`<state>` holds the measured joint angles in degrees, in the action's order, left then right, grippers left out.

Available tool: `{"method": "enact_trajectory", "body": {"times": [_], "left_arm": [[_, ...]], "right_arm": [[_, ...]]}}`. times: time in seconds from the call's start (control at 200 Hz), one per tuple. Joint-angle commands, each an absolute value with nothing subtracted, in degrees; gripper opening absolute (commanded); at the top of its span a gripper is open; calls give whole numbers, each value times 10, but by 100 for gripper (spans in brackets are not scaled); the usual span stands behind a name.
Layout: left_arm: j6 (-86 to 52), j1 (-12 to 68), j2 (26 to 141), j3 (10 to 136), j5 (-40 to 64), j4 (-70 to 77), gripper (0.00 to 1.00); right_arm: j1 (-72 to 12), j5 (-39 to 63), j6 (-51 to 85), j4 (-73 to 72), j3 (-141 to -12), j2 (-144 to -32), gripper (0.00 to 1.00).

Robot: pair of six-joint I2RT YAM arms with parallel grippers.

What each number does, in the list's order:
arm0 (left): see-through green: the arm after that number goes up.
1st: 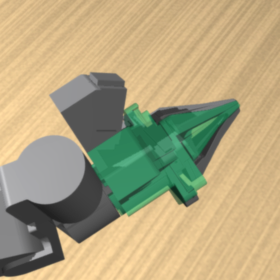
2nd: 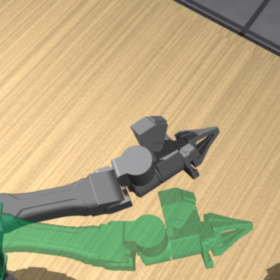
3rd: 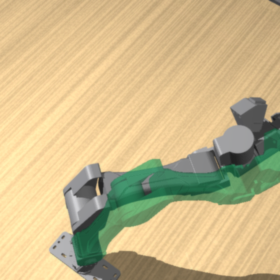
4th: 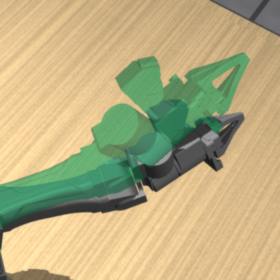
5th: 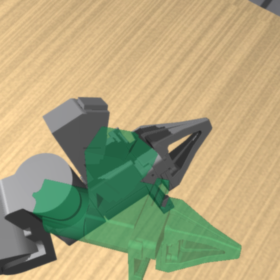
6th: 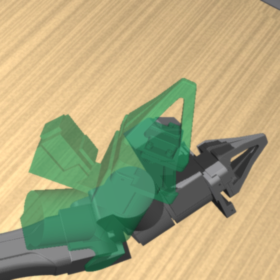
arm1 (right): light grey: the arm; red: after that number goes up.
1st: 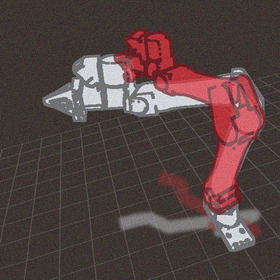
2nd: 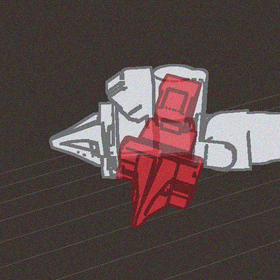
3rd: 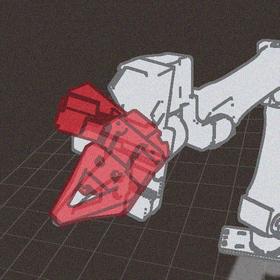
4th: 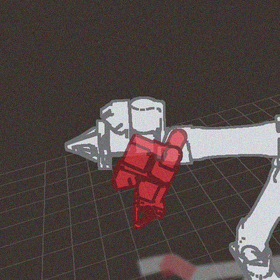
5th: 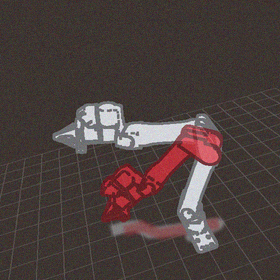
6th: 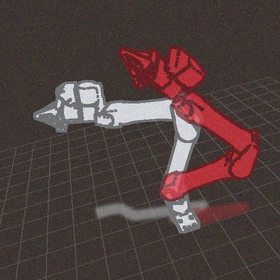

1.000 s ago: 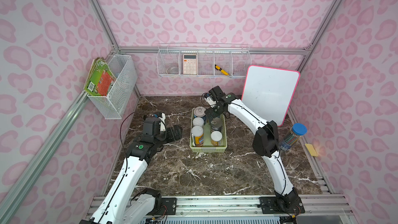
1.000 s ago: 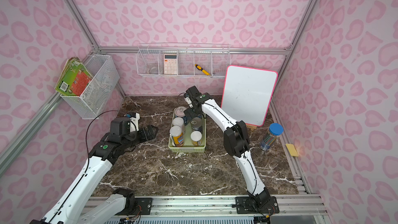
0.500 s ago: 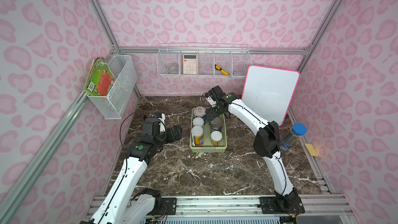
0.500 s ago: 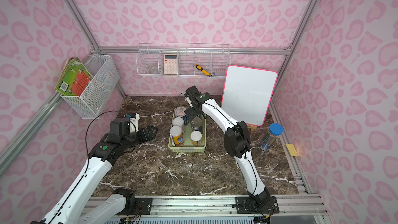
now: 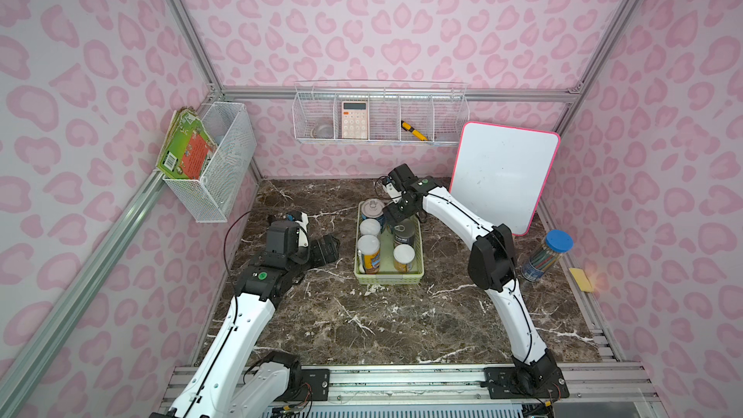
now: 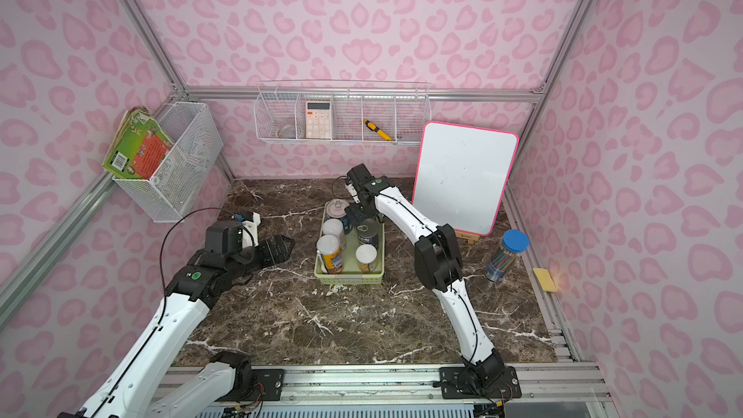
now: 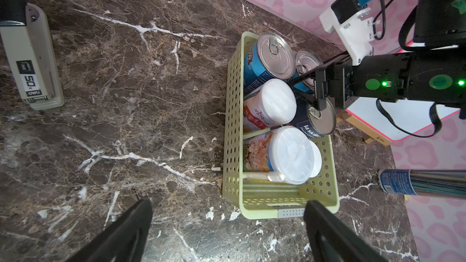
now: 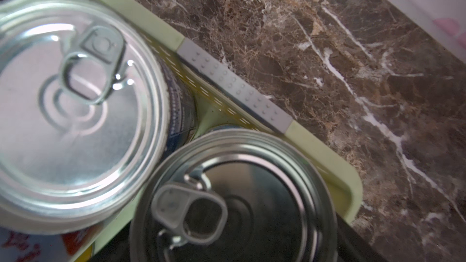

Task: Put the canned food in the basket
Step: Adjust the canned food in the basket.

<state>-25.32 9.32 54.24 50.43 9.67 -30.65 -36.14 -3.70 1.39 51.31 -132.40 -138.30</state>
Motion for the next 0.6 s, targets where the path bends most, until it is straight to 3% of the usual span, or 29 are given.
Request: {"method": "enact_trajectory", "body": {"times": [0.0,0.39,0.595], "left_arm": [[-243,92,540,502,97,-310,99],[-241,93,540,502,98,-308,99],[-239,92,540,501,98,-308,99]], "right_arm": [[-359,-58,5,524,-1326,-1386,72],[-352,-95,12,483,-1293,-1342,61],[-341,-82,31,445,-1235,-1314,62]]}}
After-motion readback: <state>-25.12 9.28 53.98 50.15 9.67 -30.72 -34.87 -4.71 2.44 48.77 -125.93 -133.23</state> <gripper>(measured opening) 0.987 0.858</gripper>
